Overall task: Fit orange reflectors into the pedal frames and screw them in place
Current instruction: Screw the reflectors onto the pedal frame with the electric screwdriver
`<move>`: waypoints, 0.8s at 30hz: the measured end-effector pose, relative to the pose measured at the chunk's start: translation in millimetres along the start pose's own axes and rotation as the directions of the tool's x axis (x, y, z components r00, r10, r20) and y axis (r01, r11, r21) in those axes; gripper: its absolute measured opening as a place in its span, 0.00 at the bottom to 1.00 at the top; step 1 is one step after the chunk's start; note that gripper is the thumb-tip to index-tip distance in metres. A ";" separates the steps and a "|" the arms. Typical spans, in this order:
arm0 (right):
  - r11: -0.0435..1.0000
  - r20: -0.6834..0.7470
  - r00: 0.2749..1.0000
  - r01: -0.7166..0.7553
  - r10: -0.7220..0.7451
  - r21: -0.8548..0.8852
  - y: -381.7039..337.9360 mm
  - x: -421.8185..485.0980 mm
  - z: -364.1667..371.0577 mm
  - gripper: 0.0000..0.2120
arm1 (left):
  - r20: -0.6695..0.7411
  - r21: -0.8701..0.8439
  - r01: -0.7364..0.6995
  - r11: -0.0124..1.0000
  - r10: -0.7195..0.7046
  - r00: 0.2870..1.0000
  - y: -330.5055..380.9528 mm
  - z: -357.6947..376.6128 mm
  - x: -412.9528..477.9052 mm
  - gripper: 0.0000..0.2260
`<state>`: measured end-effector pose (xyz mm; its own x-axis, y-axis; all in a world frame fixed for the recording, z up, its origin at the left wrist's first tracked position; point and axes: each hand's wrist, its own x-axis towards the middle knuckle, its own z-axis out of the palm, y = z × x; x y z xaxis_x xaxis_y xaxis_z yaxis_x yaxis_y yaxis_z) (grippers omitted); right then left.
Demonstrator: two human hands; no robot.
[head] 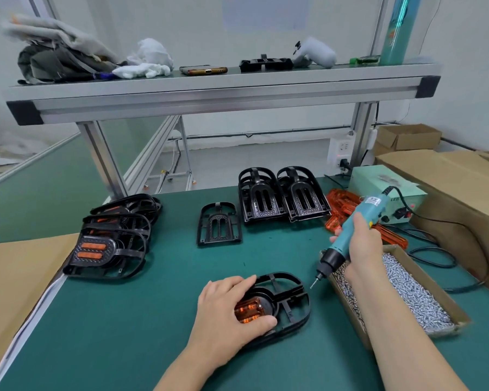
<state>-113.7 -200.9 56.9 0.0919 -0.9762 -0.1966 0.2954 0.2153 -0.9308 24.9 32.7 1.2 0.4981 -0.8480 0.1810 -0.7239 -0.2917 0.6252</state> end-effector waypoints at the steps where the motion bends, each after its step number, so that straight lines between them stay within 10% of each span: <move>1: 1.000 -0.008 1.000 -0.004 0.004 -0.016 1.9 2.2 -2.2 0.22 | 0.001 0.000 0.001 1.000 -0.001 1.000 0.3 -0.2 0.1 0.38; 24: 0.892 -0.133 0.990 -0.022 -0.043 -0.452 12.2 9.9 -41.9 0.24 | 0.013 -0.035 -0.007 0.999 0.007 1.000 -0.7 -0.9 -0.2 0.38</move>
<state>-149.0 -209.1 30.6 -0.0478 -0.9795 -0.1958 -0.1687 0.2011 -0.9649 25.7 33.5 1.4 0.4868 -0.8557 0.1758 -0.7100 -0.2703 0.6503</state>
